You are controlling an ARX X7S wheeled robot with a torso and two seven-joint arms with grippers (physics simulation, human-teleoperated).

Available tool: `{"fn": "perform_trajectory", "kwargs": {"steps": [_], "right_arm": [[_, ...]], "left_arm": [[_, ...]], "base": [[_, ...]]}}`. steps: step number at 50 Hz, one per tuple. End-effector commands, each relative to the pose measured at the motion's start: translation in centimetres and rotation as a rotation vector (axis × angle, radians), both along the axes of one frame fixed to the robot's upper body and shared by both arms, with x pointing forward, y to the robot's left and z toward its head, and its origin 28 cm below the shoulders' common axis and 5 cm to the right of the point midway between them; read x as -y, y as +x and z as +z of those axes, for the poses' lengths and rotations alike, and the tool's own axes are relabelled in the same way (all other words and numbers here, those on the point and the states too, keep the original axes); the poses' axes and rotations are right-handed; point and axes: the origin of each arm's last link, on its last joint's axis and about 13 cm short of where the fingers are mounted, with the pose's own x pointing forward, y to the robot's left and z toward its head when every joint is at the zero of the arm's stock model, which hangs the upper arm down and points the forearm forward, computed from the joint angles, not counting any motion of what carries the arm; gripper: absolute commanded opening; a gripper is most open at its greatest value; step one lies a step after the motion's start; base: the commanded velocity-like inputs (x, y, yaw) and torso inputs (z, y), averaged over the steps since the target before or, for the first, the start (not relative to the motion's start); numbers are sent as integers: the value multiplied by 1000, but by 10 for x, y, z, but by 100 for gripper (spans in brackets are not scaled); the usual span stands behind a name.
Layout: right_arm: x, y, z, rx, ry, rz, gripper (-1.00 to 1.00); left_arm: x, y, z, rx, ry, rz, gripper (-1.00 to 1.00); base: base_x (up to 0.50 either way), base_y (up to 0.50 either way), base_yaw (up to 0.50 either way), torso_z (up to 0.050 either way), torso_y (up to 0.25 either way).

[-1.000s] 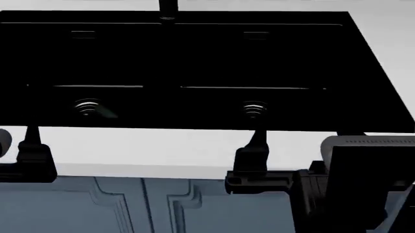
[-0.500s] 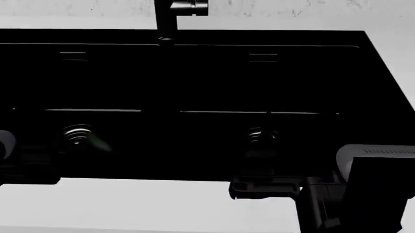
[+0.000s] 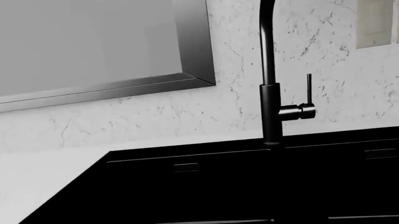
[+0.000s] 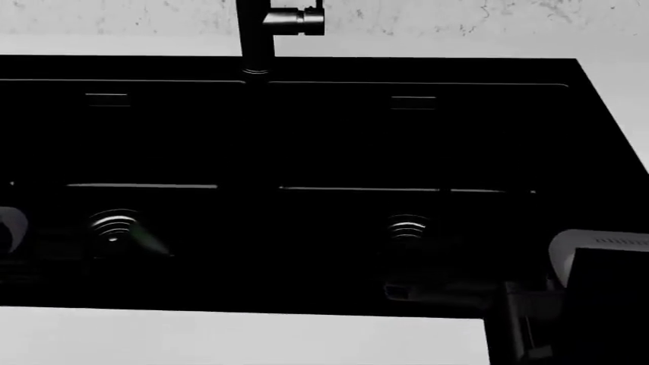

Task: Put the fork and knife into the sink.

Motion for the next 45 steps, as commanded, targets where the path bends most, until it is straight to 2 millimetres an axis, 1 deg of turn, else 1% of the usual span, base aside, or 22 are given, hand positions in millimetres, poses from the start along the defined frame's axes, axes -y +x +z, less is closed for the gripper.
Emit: {"fn": "perform_trajectory", "kwargs": {"steps": [1,2,5,10,14,16,18,20,25,35,38,45], "right_arm": [[17,-1,12,-44,-34,-134,100],[21,-1,14,-53,-40,-179,100],[30,-2,22,-65,-39,-231,100],[45,-2,35,-87,-55,-374,100],[55,-5,42,-112,-104,-450,100],[59,-8,45,-127,-101,-471,100],[63,-13,51,-133,-102,-482,100],[68,-19,58,-137,-130,-533,100],[76,-30,65,-149,-115,-580,100],[93,-44,63,-204,-72,-676,100],[98,-47,59,-223,-43,-694,100],[108,-57,56,-256,-21,-742,100]], "left_arm": [[-2,1,-4,-5,-4,1,100],[-2,2,-5,-6,-6,1,100],[-2,3,-5,-7,-9,-1,100],[-2,4,-7,-8,-11,-1,100],[-3,5,-7,-9,-13,-1,100],[-4,5,-8,-11,-13,1,100],[-4,4,-9,-12,-13,3,100],[-5,5,-11,-16,-15,4,100],[-6,6,-12,-19,-13,3,100],[-6,7,-17,-27,-11,8,100],[-7,7,-17,-26,-8,10,100],[-7,6,-18,-27,-9,16,100]], "base": [[0,0,0,0,0],[0,0,0,0,0],[0,0,0,0,0],[0,0,0,0,0],[0,0,0,0,0],[0,0,0,0,0],[0,0,0,0,0],[0,0,0,0,0],[0,0,0,0,0],[0,0,0,0,0],[0,0,0,0,0],[0,0,0,0,0]]}}
